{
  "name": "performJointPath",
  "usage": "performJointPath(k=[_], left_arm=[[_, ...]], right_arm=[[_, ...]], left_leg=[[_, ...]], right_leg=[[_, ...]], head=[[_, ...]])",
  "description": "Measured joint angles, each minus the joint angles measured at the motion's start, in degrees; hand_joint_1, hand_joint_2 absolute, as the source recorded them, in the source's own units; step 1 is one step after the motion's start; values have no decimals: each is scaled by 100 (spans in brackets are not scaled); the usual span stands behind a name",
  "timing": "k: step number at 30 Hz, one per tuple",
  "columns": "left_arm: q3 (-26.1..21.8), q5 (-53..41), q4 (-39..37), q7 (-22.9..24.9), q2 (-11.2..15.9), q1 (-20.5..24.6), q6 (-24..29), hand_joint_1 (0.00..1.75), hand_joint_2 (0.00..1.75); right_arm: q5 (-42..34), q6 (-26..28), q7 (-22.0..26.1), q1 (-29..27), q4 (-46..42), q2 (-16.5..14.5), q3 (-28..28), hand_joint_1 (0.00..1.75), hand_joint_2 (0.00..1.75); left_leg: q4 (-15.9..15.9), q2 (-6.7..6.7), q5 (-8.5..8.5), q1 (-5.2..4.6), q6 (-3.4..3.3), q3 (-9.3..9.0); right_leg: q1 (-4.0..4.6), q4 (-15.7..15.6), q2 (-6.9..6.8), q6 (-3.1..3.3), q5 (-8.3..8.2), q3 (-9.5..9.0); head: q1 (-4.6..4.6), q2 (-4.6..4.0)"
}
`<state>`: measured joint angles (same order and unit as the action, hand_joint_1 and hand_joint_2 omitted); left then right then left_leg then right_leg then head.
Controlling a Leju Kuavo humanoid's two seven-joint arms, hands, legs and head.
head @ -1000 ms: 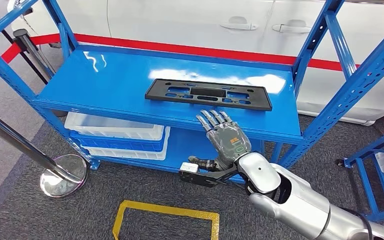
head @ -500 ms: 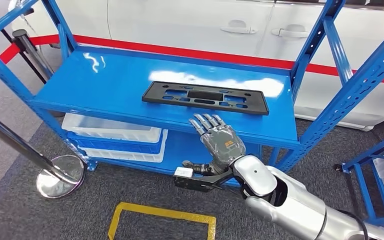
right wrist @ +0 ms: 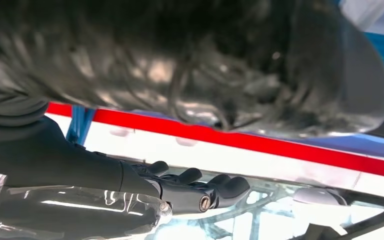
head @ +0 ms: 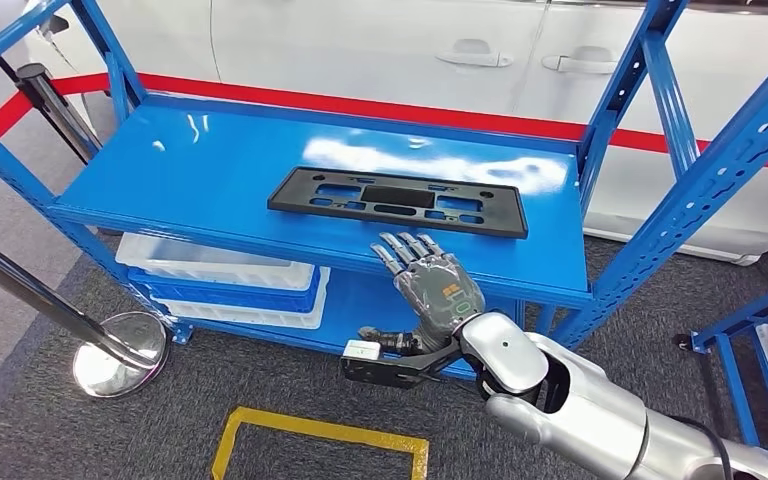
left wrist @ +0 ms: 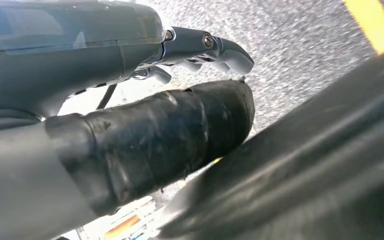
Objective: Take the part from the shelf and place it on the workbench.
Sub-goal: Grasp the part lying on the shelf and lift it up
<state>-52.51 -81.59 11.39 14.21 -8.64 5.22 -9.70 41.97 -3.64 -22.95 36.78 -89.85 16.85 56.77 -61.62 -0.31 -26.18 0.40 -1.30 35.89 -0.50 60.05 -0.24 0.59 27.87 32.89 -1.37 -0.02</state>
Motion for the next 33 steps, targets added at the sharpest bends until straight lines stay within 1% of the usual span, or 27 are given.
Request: performJointPath(k=[1, 3, 4, 5, 6, 7, 9, 10, 11, 12, 14, 15, 16, 18, 20, 21, 22, 24, 25, 26, 27, 28, 29, 30, 31, 32, 33], left_arm=[[2, 0, -2, -2, 4, 7, -2, 0, 0], [8, -1, -4, -5, 8, 16, -7, 0, 0], [12, -1, -5, -5, 8, 13, -10, 0, 0], [19, -2, -5, -5, 8, 7, -14, 0, 0], [28, -3, -6, -4, 6, 2, -16, 0, 0], [41, -4, -7, -3, 4, 1, -17, 0, 0], [69, -4, -9, -1, 2, 5, -18, 0, 0], [79, -4, -10, 0, 1, 7, -18, 0, 0], [87, -5, -11, 0, 1, 7, -18, 0, 0], [92, -5, -11, 1, 1, 6, -18, 0, 0], [98, -7, -14, 2, -3, -1, -21, 0, 0], [102, -7, -17, -1, -8, 1, -25, 0, 0], [106, -8, -21, -6, -13, 3, -28, 0, 0], [119, -9, -27, -23, -19, 11, -32, 0, 0], [138, -9, -27, -37, -12, 17, -32, 0, 0], [149, -9, -27, -42, -8, 20, -31, 0, 0], [161, -9, -28, -51, -3, 23, -30, 0, 0], [185, -9, -28, -80, 0, 21, -25, 0, 0], [195, -9, -28, -93, 2, 19, -20, 0, 0], [202, -9, -28, -101, 4, 15, -16, 0, 0], [207, -9, -28, -101, 8, 9, -13, 0, 0], [210, -9, -27, -98, 11, 3, -12, 0, 0], [215, -9, -27, -95, 15, -2, -13, 0, 0], [220, -9, -28, -93, 18, -2, -19, 0, 0], [226, -9, -28, -94, 20, 0, -25, 0, 0], [230, -9, -29, -96, 21, 3, -32, 0, 0], [233, -9, -29, -98, 21, 4, -38, 0, 0]], right_arm=[[-8, 1, 4, 2, 2, -9, 4, 0, 175], [-38, 3, 11, 4, 6, -32, 12, 0, 175], [-58, 5, 14, 6, 9, -48, 13, 0, 175], [-77, 9, 16, 9, 14, -64, 13, 0, 175], [-89, 11, 19, 14, 21, -84, 13, 0, 175], [-96, 14, 20, 14, 30, -98, 15, 0, 175], [-100, 16, 22, 8, 57, -132, 27, 0, 175], [-101, 16, 23, 2, 74, -146, 35, 0, 175], [-102, 17, 24, -3, 91, -160, 41, 0, 175], [-102, 17, 24, -5, 106, -170, 44, 0, 175], [-107, 21, 28, -1, 132, -188, 45, 0, 175], [-118, 25, 33, 5, 146, -203, 46, 0, 175], [-132, 33, 44, 16, 163, -220, 48, 0, 175], [-167, 70, 71, 36, 219, -281, 50, 0, 175], [-182, 136, 96, 49, 296, -361, 50, 0, 175], [-186, 175, 108, 64, 348, -409, 51, 0, 175], [-190, 212, 122, 85, 413, -457, 52, 0, 175], [-197, 258, 149, 134, 590, -549, 64, 0, 175], [-199, 266, 158, 151, 693, -584, 72, 0, 175], [-199, 273, 161, 162, 793, -615, 80, 0, 175], [-199, 286, 162, 172, 885, -641, 86, 0, 175], [-199, 307, 162, 183, 967, -666, 89, 0, 175], [-198, 333, 162, 194, 1041, -689, 89, 0, 175], [-197, 362, 161, 207, 1115, -706, 89, 0, 175], [-194, 387, 158, 216, 1183, -721, 89, 0, 175], [-190, 408, 154, 221, 1243, -731, 89, 0, 175], [-185, 425, 147, 224, 1300, -738, 89, 0, 175]], left_leg=[[164, 15, 32, -25, -33, -67], [259, 11, 3, -43, -49, -107], [292, 6, 11, -25, -51, -122], [336, 0, 21, -8, -56, -152], [379, -2, 31, 9, -69, -186], [410, -3, 37, 24, -83, -215], [417, -11, 24, 17, -116, -233], [414, -20, 12, 14, -124, -240], [410, -33, -4, 12, -126, -255], [406, -49, -24, 11, -124, -282], [397, -82, -80, 9, -105, -352], [383, -93, -106, -1, -86, -370], [371, -102, -122, -6, -62, -367], [370, -107, -129, -16, -7, -343], [359, -99, -163, -25, 51, -345], [257, -87, -230, -27, 83, -305], [39, -77, -342, -24, 115, -199], [-665, -59, -629, 4, 175, 194], [-981, -55, -713, 16, 199, 392], [-1130, -49, -697, 26, 218, 512], [-1069, -41, -572, 35, 230, 524], [-799, -30, -356, 44, 235, 425], [-415, -18, -144, 50, 237, 265], [-68, -11, -3, 41, 228, 105], [170, -9, 70, 31, 209, -7], [284, -11, 69, 19, 187, -59], [295, -17, 49, 5, 156, -69]], right_leg=[[5, -11, -6, -22, 5, -5], [3, -44, -18, -71, -2, -5], [5, -51, -26, -100, 8, -10], [5, -20, -25, -124, 39, -4], [7, 98, -20, -147, 117, 45], [4, 340, -9, -163, 245, 163], [-3, 1053, 7, -183, 538, 553], [-5, 1342, 10, -191, 601, 736], [-6, 1456, 10, -194, 554, 838], [-5, 1348, 10, -189, 390, 827], [4, 661, 21, -138, -81, 548], [18, 321, 30, -102, -242, 391], [33, 82, 36, -64, -305, 282], [55, -62, 42, -18, -267, 222], [16, -124, 40, 13, -255, 190], [-9, -155, 35, 34, -256, 160], [-32, -180, 26, 56, -253, 132], [-36, -186, 3, 92, -231, 105], [-36, -180, -7, 99, -218, 100], [-38, -171, -13, 98, -202, 93], [-44, -156, -14, 89, -183, 85], [-52, -136, -10, 73, -160, 73], [-60, -113, -7, 51, -130, 58], [-56, -89, -3, 24, -103, 52], [-50, -76, -1, -5, -85, 51], [-42, -69, 0, -30, -75, 53], [-30, -78, 0, -52, -75, 54]], head=[[0, 0], [-1, 0], [1, 0], [6, 0], [8, 0], [14, 0], [18, 0], [17, 0], [17, 0], [16, 0], [16, 0], [15, 0], [20, 0], [28, 0], [32, 0], [23, 0], [14, 0], [-4, 0], [-3, 0], [-3, 0], [-3, 0], [-4, 0], [-4, 0], [-8, 0], [-10, 0], [-7, 0], [-6, 0]])
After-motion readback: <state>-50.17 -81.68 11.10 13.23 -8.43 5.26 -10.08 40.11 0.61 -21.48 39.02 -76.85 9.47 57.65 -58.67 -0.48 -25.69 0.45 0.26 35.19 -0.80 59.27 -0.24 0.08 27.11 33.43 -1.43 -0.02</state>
